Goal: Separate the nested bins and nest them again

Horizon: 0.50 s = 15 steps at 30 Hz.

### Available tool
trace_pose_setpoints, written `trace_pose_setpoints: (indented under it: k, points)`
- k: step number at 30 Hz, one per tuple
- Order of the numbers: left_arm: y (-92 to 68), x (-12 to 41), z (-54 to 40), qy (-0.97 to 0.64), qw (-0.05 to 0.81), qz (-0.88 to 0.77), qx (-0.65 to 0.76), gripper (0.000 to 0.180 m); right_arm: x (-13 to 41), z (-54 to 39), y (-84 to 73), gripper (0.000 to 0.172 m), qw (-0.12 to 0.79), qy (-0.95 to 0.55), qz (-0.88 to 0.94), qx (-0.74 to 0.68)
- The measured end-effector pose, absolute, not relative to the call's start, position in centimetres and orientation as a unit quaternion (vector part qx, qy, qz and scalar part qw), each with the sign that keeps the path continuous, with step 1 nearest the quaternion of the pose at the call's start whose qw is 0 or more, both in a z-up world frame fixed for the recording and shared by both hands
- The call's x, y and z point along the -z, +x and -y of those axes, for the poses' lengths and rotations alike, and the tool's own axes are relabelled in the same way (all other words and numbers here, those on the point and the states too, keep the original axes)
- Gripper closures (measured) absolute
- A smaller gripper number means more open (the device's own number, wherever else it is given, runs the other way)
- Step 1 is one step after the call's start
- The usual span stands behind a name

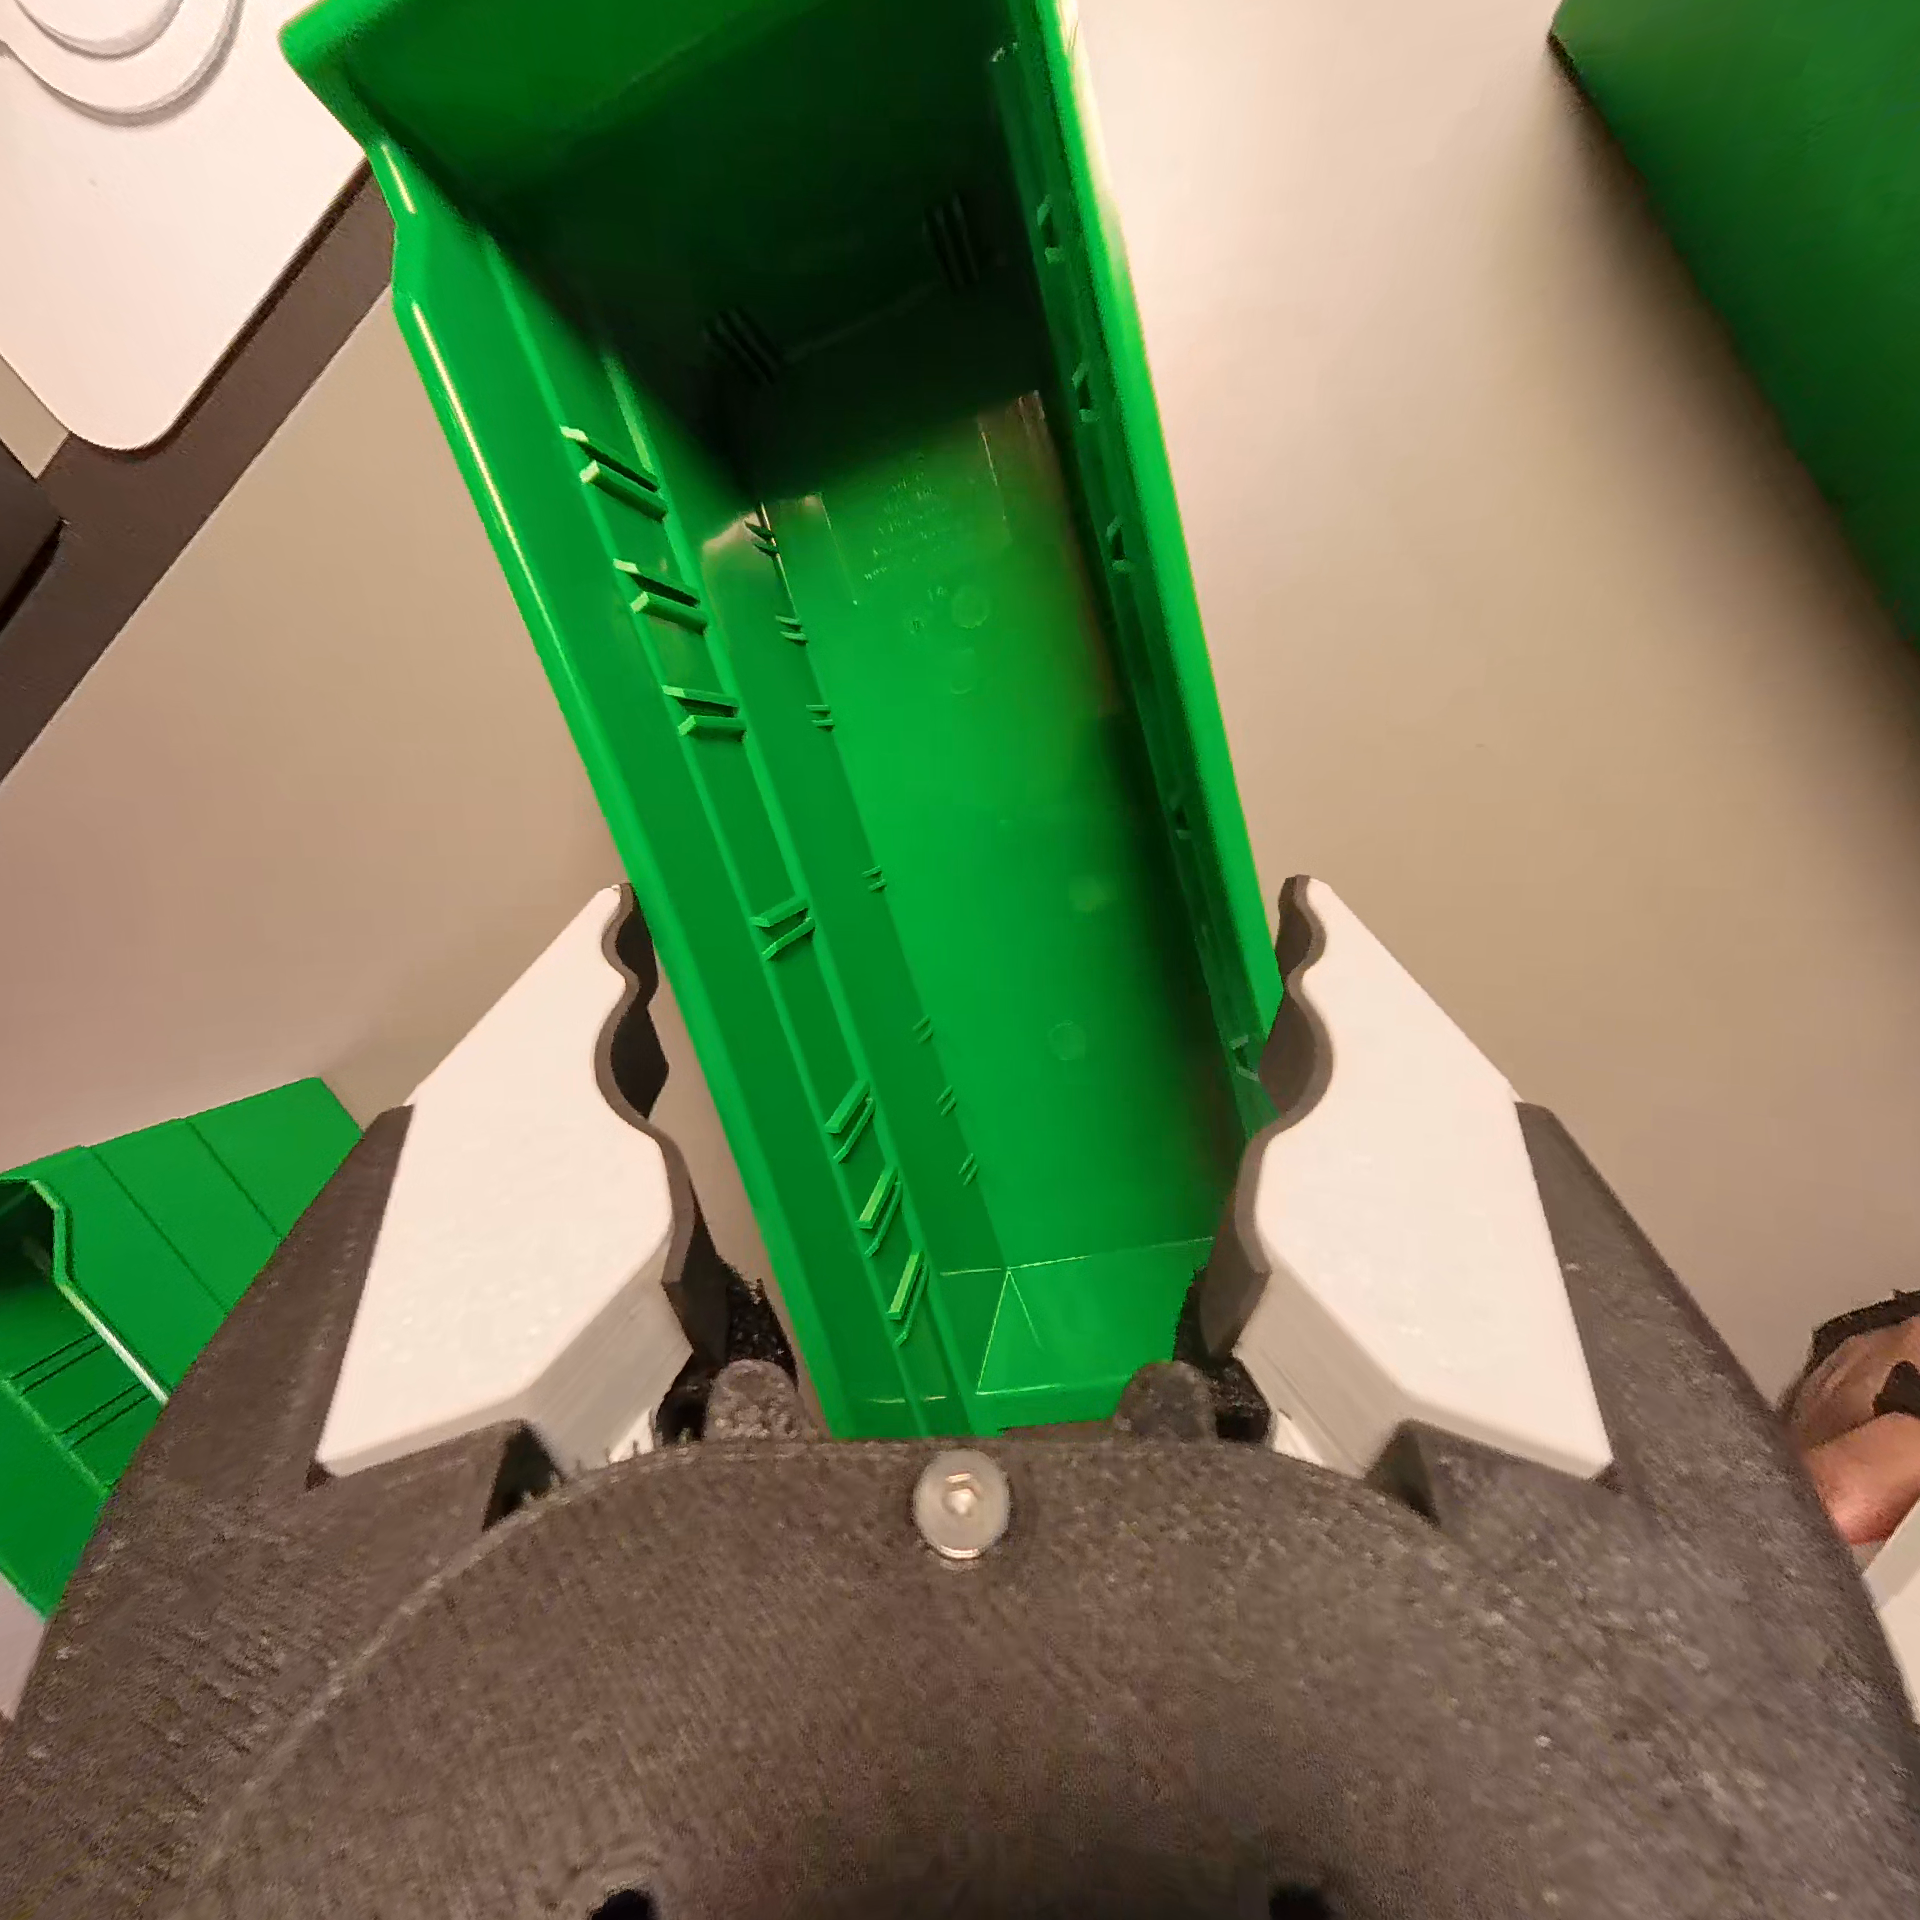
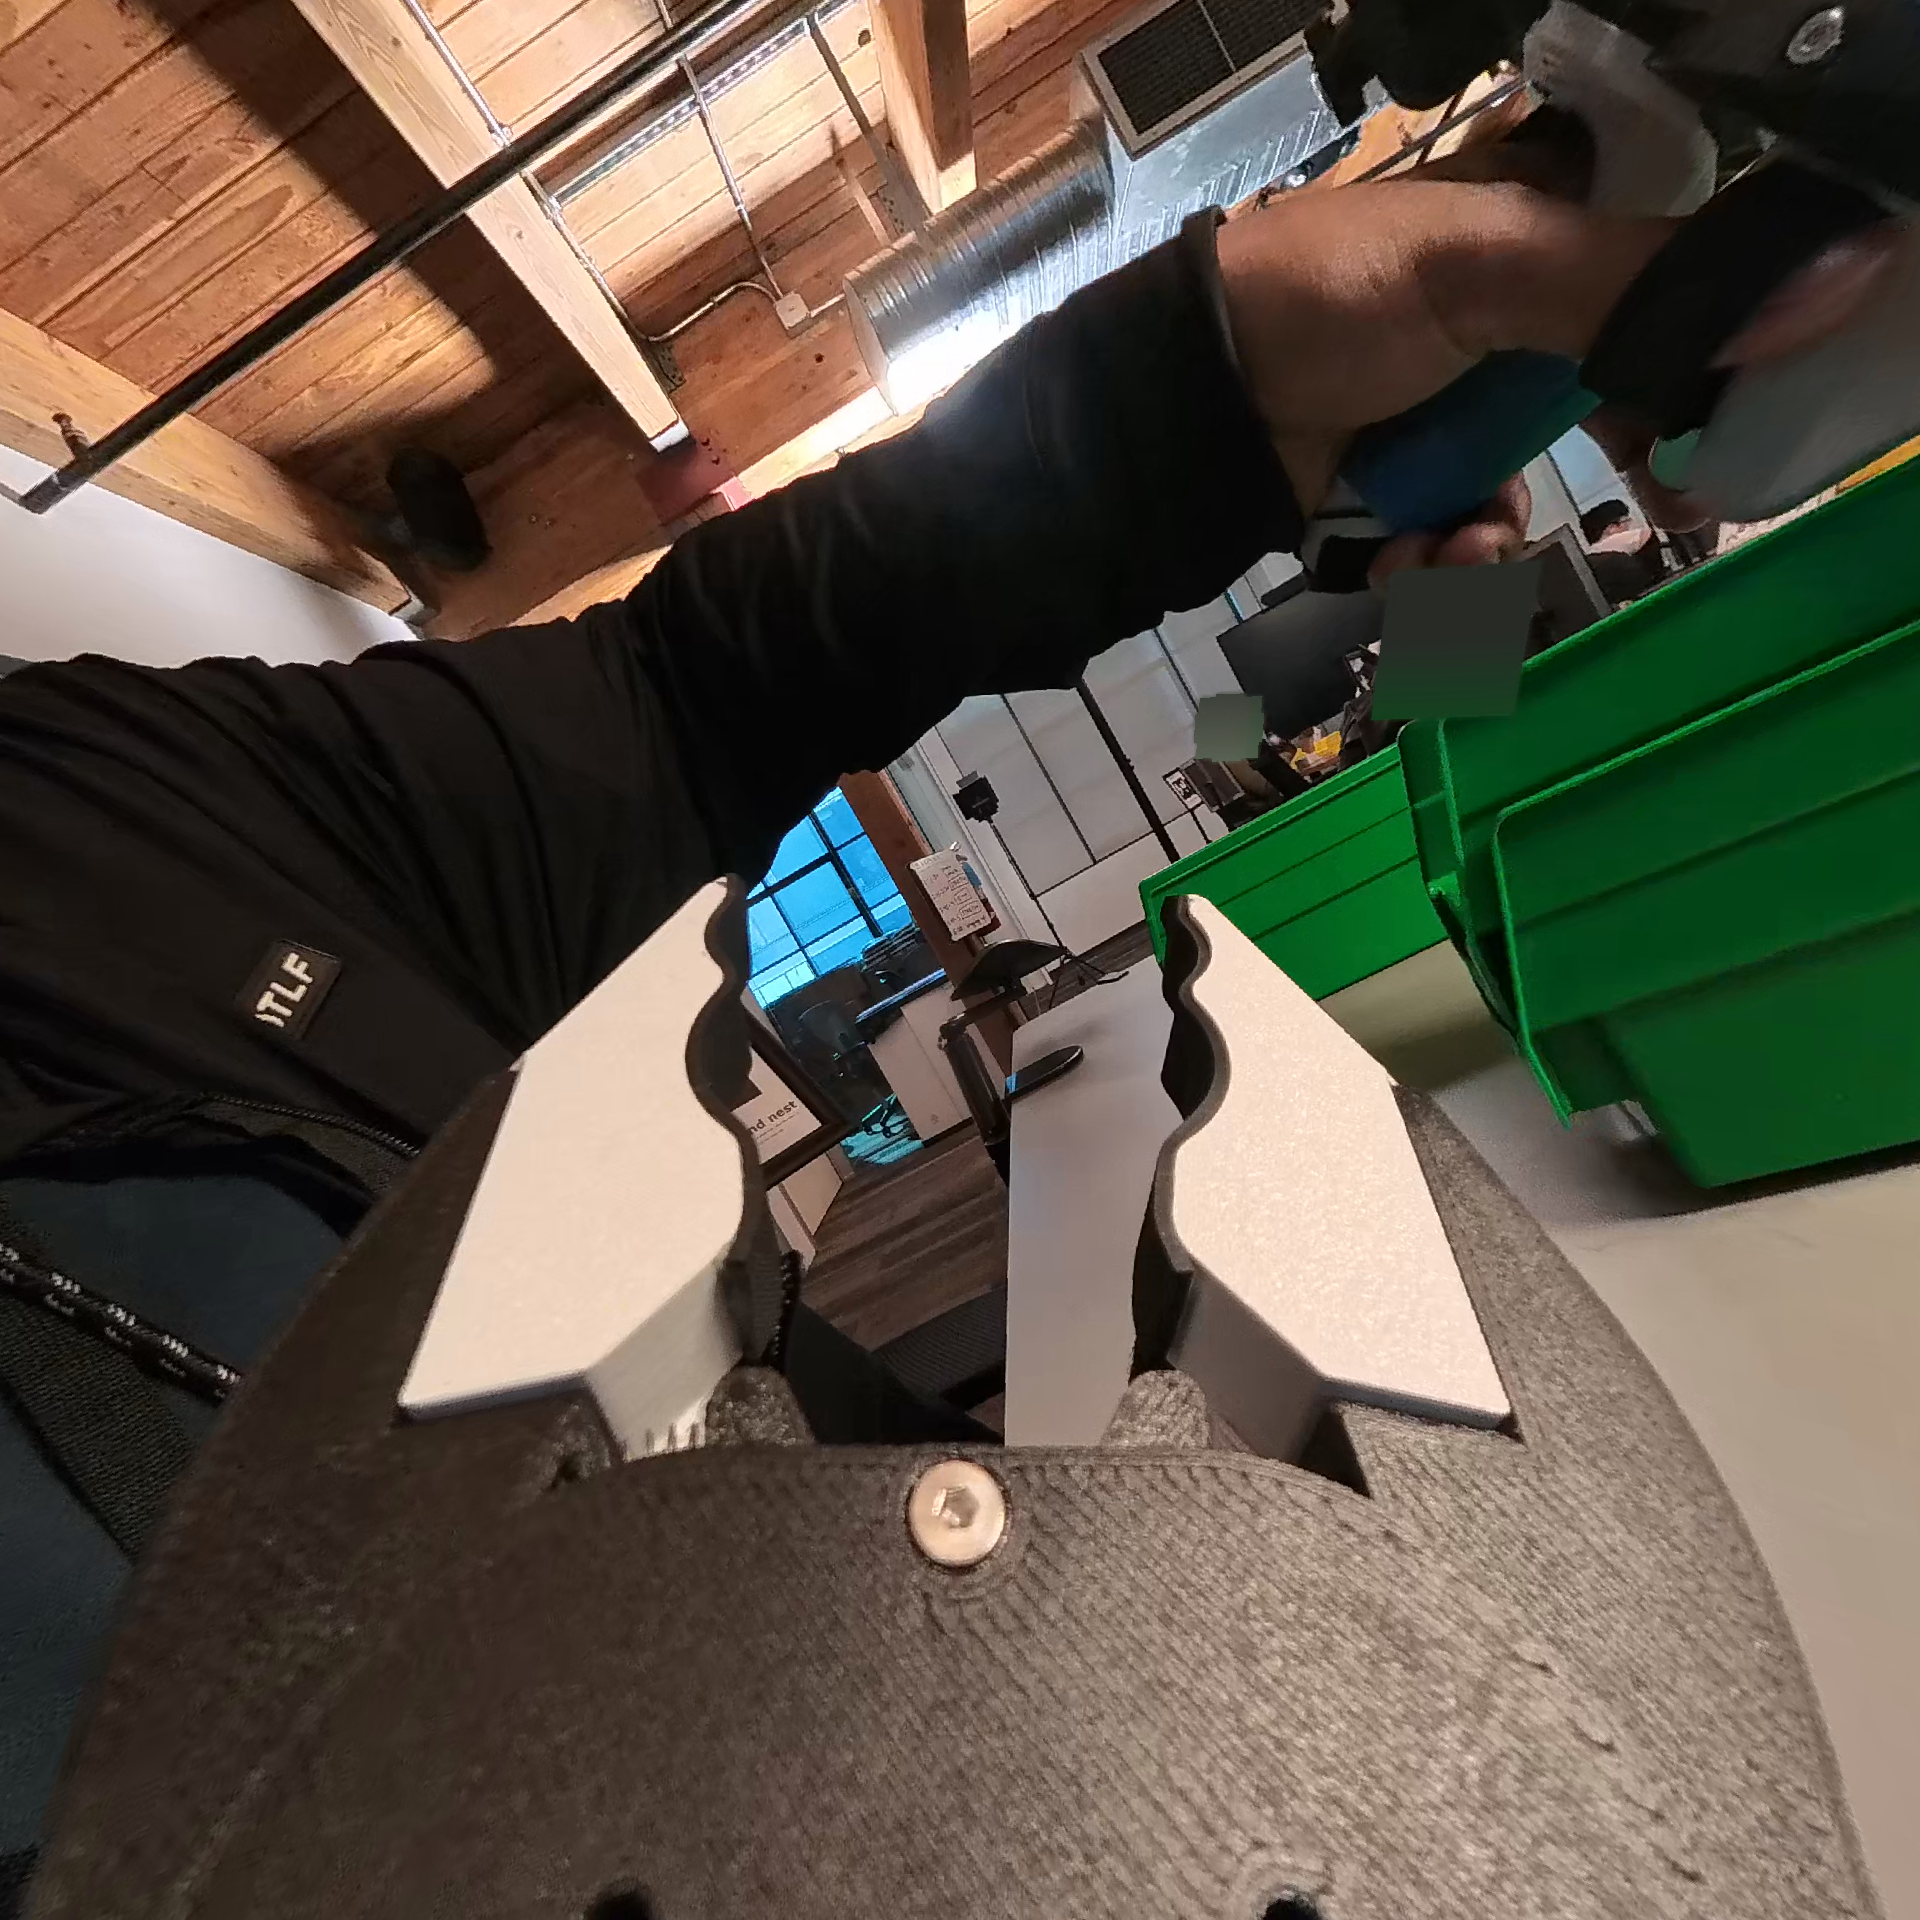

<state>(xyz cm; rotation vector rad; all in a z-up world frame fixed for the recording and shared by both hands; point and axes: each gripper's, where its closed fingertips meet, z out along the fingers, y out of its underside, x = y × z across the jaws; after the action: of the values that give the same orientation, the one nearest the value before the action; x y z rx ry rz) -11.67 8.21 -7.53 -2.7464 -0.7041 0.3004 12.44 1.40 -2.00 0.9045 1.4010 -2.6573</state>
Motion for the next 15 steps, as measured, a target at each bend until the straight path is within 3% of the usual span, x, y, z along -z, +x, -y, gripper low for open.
trace_pose_setpoints:
  k: [1,15]
  points:
    - [-11.6,7.6,-8.2,-0.954,0.142,0.242,-0.104,0.062,2.0,-1.4,12.4,0.091,0.002,0.289,-0.447,0.847]
    - [-10.5,7.5,-7.8,-0.960,0.124,0.236,-0.091,0.062,1.9,-1.5,12.5,0.091,0.002,0.287,-0.444,0.849]
